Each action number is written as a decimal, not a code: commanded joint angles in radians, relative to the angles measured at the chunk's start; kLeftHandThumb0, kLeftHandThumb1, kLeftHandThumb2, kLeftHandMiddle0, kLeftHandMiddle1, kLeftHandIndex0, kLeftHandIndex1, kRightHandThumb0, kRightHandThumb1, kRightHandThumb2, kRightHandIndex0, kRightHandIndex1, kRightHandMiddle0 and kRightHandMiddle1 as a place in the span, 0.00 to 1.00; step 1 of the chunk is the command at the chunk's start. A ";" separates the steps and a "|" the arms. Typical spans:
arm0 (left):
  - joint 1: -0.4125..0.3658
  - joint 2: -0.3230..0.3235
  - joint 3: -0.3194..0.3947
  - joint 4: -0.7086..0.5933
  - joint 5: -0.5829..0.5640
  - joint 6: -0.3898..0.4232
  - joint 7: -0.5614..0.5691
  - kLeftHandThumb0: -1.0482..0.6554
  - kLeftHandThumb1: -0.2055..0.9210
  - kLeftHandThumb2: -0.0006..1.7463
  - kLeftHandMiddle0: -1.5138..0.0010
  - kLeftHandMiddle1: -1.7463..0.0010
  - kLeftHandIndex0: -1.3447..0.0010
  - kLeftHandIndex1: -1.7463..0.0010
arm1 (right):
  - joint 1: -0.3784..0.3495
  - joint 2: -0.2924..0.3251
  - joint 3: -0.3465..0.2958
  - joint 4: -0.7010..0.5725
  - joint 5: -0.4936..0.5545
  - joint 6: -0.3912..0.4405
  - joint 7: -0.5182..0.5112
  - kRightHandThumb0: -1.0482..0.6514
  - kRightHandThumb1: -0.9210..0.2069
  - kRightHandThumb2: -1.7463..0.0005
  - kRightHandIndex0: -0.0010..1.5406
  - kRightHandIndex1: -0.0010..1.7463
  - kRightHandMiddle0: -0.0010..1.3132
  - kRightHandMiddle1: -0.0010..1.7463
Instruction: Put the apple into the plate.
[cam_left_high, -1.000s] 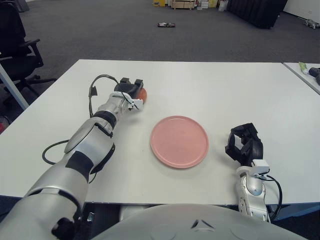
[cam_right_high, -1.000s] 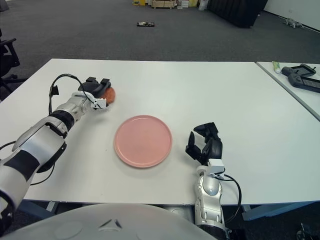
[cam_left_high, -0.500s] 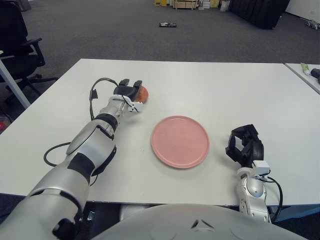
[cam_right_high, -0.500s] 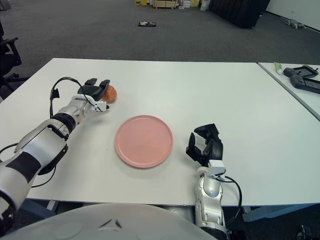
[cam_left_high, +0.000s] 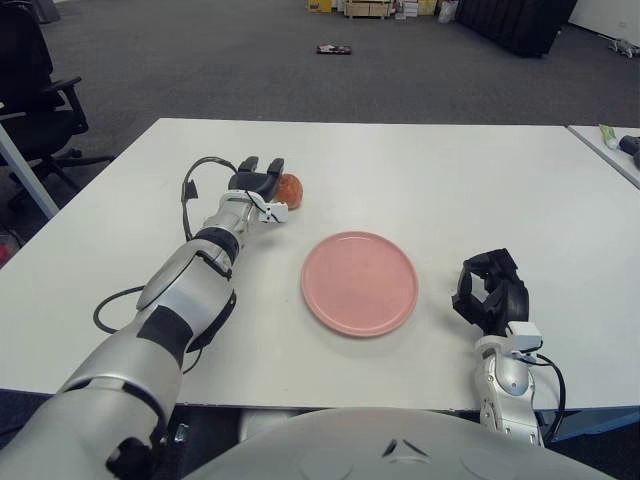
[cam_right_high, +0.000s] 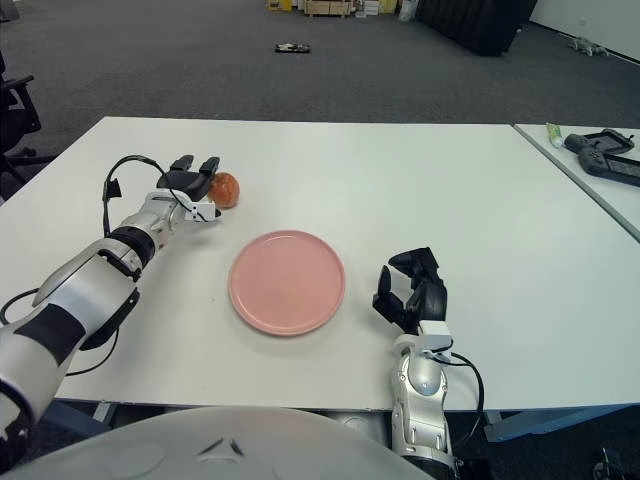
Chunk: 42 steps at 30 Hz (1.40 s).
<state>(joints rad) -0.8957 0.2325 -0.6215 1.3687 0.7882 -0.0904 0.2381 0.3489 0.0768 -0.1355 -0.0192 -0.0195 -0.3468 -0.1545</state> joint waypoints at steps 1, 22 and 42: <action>0.001 -0.005 0.008 0.004 -0.009 0.008 -0.012 0.06 0.99 0.23 1.00 1.00 1.00 1.00 | 0.000 -0.004 -0.004 -0.020 0.011 0.000 0.005 0.38 0.31 0.42 0.39 0.82 0.31 1.00; 0.003 -0.043 -0.003 0.008 0.003 0.010 -0.049 0.06 1.00 0.23 1.00 1.00 0.99 1.00 | 0.038 -0.004 -0.005 -0.051 0.008 0.002 0.012 0.38 0.30 0.43 0.39 0.82 0.31 1.00; -0.008 -0.064 -0.047 0.012 0.033 -0.007 -0.073 0.08 0.95 0.27 1.00 1.00 1.00 0.88 | 0.072 0.006 0.004 -0.070 0.010 -0.019 0.023 0.38 0.30 0.43 0.39 0.83 0.31 1.00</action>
<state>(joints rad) -0.8998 0.1743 -0.6550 1.3738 0.8062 -0.0905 0.1944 0.4193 0.0793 -0.1303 -0.0690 -0.0149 -0.3537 -0.1306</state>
